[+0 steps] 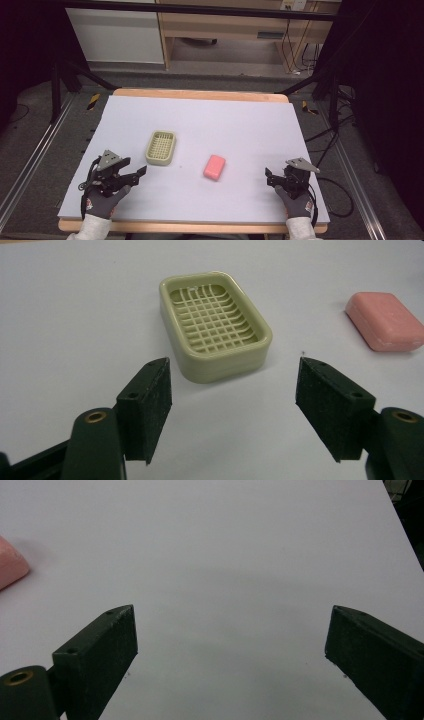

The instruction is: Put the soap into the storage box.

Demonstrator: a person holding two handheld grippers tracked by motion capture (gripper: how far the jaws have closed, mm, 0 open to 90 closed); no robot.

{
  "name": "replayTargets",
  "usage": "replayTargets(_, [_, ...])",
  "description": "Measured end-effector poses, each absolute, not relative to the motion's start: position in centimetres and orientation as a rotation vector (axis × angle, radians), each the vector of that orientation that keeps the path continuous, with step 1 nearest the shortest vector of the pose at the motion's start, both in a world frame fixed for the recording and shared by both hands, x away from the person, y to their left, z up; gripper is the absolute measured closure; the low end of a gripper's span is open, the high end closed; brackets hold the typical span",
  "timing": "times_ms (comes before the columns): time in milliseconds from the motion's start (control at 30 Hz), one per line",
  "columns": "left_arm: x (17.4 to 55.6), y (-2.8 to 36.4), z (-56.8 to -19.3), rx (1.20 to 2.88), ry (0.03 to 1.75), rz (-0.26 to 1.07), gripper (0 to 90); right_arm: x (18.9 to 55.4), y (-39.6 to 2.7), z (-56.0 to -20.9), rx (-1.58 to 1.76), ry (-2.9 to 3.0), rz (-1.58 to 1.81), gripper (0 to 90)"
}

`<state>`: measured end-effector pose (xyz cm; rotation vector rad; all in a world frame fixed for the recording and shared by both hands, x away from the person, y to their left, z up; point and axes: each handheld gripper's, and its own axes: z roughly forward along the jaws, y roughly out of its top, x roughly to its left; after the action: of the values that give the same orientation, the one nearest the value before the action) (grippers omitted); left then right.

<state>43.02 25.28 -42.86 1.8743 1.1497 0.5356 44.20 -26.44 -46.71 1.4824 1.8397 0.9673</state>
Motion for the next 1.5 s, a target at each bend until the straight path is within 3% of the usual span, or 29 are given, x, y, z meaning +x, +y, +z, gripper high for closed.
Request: replayTargets(1500, [44.5,17.5,-40.0,1.999,0.958,0.489,30.7,44.0,-26.5,-46.5,1.477,1.830,0.986,7.0])
